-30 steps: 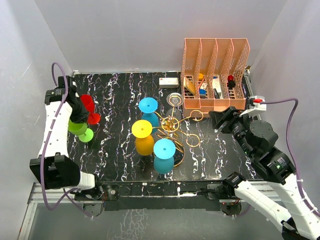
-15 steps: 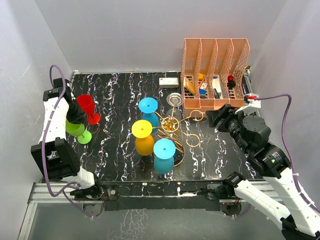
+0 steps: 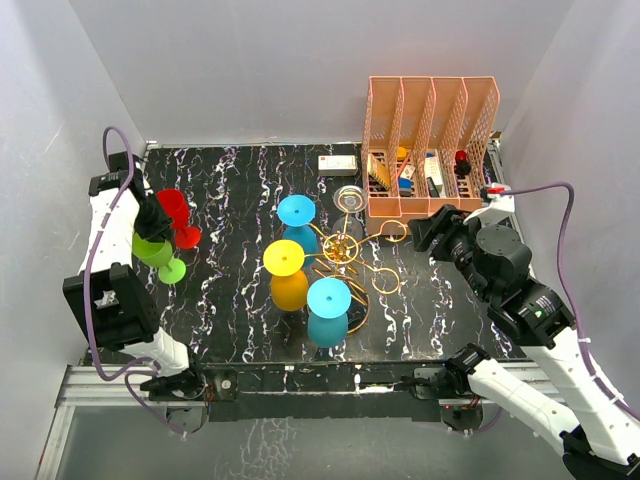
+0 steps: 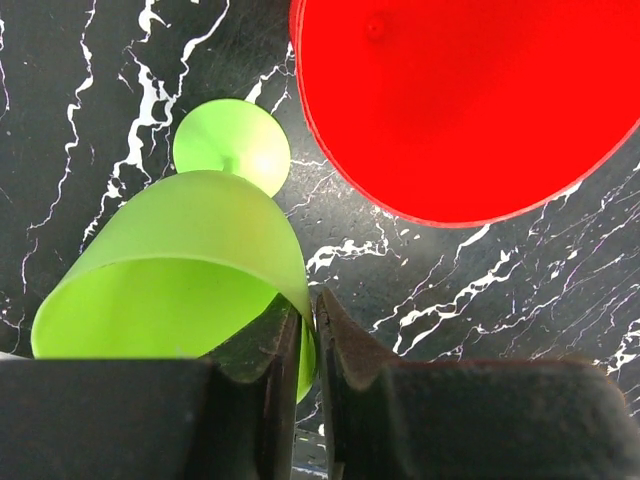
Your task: Take the wine glass off the wine glass rack
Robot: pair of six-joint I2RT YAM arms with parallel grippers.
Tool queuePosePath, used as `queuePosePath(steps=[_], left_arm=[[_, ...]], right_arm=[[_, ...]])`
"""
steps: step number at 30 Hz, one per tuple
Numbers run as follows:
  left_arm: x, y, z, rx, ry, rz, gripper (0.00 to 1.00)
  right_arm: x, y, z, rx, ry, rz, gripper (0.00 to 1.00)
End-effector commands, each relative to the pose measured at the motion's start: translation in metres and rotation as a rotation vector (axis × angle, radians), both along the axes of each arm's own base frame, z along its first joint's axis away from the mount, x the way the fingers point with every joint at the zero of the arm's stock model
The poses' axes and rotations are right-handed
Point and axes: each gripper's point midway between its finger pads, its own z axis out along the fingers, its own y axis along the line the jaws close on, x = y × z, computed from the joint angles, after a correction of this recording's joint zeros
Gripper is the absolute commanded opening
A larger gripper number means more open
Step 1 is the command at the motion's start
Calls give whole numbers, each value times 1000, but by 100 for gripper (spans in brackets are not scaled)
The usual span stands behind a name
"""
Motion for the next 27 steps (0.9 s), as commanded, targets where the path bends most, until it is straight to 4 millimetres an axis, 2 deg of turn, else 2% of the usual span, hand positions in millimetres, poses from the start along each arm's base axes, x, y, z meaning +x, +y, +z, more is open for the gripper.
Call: queuePosePath(steps=[1,4,9,12,16,18,23,27], left_arm=[[4,4,12,15,-21,-1,14],[3,1,27,9,-46,-4,29],[1,-10,82,3,-260,7,48],[3,-36,106,-105,-426,-20,55],[8,-81,140,-316,-627,-113,58],[6,-97,156,-383,-695,-160,61],[-5,-116,178,-455,-792,-220,67],[-9,-134,176,-554,-829,-292,70]], right_arm=[[4,-3,24,37,-81,-27,62],[4,-4,26,42,-86,-27,62],[-2,-3,34,70,-110,-11,62],[-1,0,39,85,-129,4,62],[0,2,40,77,-128,12,62],[0,2,44,79,-136,14,62],[1,7,62,99,-160,33,62],[11,21,80,81,-201,80,62]])
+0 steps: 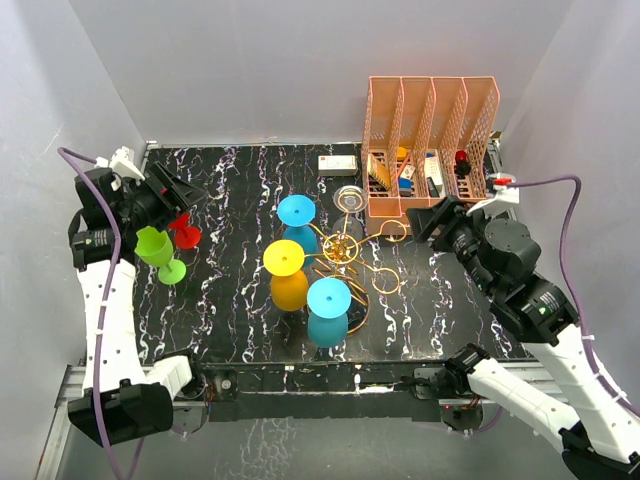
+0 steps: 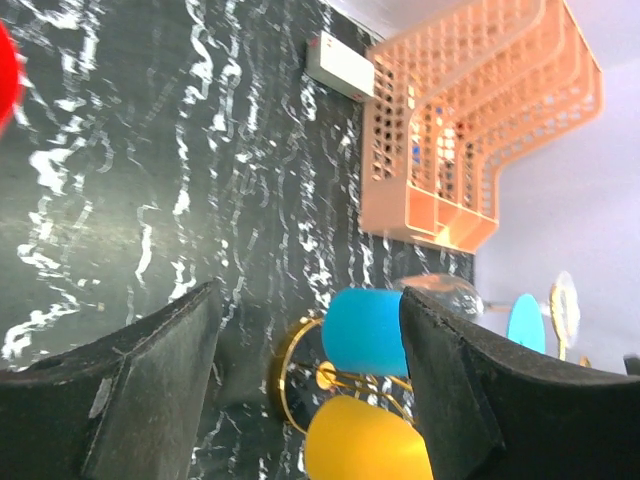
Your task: Take the wine glass off the wine glass rack
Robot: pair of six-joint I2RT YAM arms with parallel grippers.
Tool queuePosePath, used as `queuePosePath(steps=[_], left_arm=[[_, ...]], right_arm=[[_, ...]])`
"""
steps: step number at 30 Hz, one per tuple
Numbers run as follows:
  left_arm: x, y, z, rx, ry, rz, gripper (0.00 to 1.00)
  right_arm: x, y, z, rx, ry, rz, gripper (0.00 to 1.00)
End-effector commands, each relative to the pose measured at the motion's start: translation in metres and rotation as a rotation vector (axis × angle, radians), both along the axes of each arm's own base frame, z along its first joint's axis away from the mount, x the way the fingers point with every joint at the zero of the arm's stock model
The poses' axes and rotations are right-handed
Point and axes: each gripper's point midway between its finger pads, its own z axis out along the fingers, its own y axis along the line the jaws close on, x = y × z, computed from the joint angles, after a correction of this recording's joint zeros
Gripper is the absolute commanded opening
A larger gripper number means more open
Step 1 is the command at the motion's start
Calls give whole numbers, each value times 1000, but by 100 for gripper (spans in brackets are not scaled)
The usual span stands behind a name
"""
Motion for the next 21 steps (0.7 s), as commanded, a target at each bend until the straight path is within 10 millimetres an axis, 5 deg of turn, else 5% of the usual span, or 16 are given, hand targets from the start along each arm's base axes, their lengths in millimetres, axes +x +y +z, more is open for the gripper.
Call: queuePosePath(steps=[1,7,21], left_arm=[[-6,-32,16,-119,-97,-162,71],[-15,-46,10,-94,-74,-275,72],[-41,-71,0,-15,-100,-429,78]], right_arm=[[10,18,57,22,-148,75,62],[32,48,72,-64,-116,173,64],[64,122,52,-123,72,443,75]])
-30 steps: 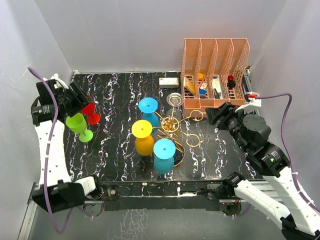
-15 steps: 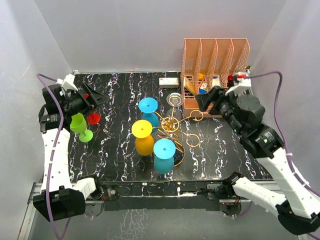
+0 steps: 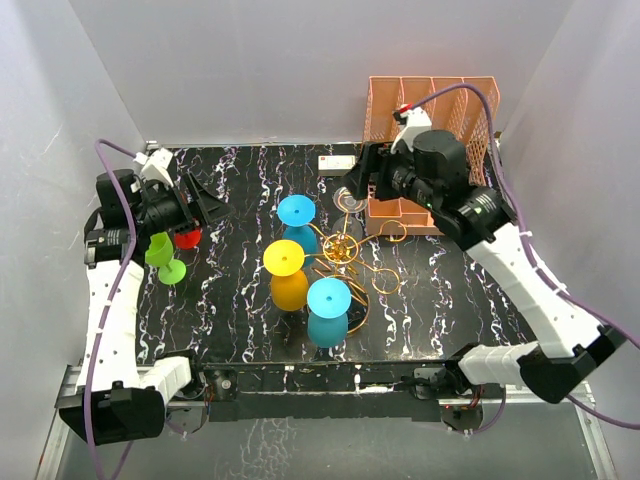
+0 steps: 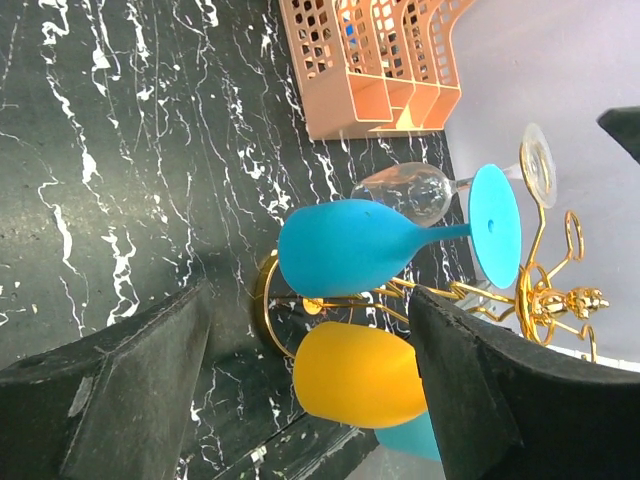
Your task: Take the wine glass off the wine glass rack
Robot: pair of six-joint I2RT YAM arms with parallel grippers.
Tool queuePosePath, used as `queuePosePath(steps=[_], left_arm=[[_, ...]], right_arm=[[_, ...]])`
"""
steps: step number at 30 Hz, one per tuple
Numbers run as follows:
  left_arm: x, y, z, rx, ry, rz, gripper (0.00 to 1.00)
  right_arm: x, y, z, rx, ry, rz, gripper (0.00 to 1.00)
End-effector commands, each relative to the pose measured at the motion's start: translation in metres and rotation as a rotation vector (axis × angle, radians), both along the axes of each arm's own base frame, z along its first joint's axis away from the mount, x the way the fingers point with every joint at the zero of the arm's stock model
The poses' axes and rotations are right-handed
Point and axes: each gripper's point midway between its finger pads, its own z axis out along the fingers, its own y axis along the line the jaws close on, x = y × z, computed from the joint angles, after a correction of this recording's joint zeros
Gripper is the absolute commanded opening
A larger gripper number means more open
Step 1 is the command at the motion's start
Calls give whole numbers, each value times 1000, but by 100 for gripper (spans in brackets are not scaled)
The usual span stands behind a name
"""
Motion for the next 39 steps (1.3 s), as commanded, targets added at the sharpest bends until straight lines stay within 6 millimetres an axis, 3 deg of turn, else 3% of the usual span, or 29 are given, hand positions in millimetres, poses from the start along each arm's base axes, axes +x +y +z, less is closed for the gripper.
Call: queuePosePath(steps=[1,4,13,19,31,39], left_arm=[[-17,-12,7,-10,-57,-81,78],[-19,-9,5,5,-67,-61,79],[-19,-5,6,30,-77,-37,82],[-19,-5,4,34,-70,-36,82],[-24,-2,4,60,-69,-20,82],[-23,-2,7,59,-74,-26,82]], right_arm=[[-4,18,19,26,-3,116,79],[0,17,12,28,23,133,91],[10,3,-3,56,78,176,92],[13,3,-19,68,130,227,80],[19,9,-38,53,174,263,76],[20,10,-45,48,190,268,68]])
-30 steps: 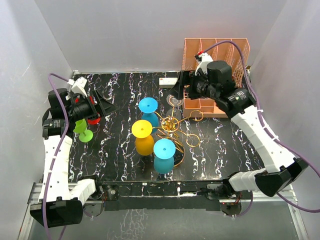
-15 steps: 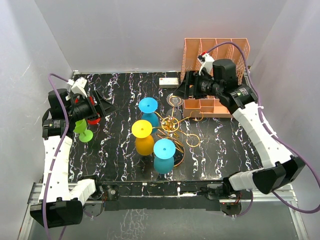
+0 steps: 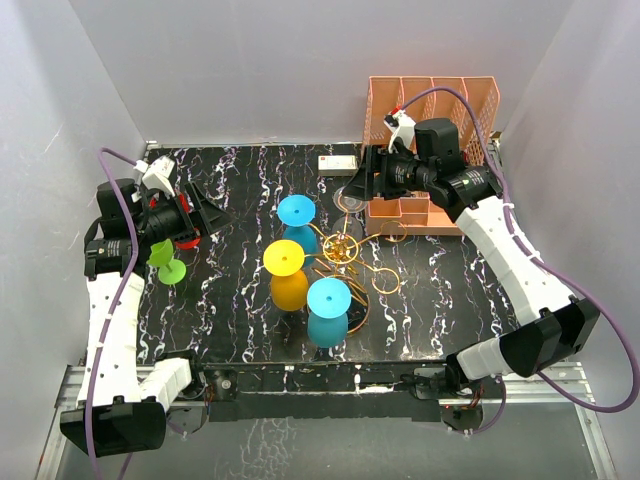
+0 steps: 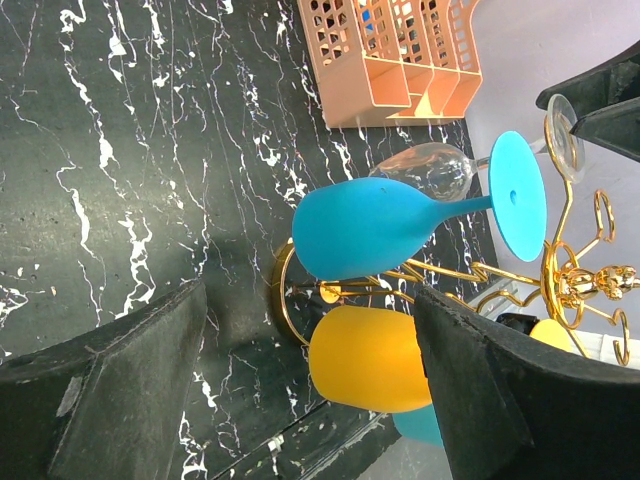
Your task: Take the wine glass off the wine glass rack
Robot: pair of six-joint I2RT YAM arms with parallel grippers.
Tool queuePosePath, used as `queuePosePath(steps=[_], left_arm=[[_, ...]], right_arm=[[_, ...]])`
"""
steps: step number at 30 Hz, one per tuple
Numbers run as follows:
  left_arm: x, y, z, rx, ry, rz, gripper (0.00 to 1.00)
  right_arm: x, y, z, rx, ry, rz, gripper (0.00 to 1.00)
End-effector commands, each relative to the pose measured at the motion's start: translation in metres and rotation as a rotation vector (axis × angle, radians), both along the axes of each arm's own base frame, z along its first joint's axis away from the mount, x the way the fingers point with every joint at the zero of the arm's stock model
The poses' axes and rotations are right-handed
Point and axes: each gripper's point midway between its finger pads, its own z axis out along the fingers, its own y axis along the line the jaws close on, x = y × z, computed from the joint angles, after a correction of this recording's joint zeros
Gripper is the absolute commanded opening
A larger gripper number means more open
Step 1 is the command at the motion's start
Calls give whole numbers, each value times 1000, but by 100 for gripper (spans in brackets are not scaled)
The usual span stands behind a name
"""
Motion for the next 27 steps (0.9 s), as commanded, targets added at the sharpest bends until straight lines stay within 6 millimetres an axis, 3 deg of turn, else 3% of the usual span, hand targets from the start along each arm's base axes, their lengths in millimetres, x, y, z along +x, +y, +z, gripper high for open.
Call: queuePosePath(steps=[1,11,27], left_arm=[[-6,-2,16,12,-53,-17,82],[-7,-3,17,13,-55,-17,82],[-8,-3,20,14,-55,-17,82]], right_arm=[[3,2,13,21,-62,22,67],[5,0,-1,-4,-42,16,57],[3,-6,1,-25,-38,-12,32]])
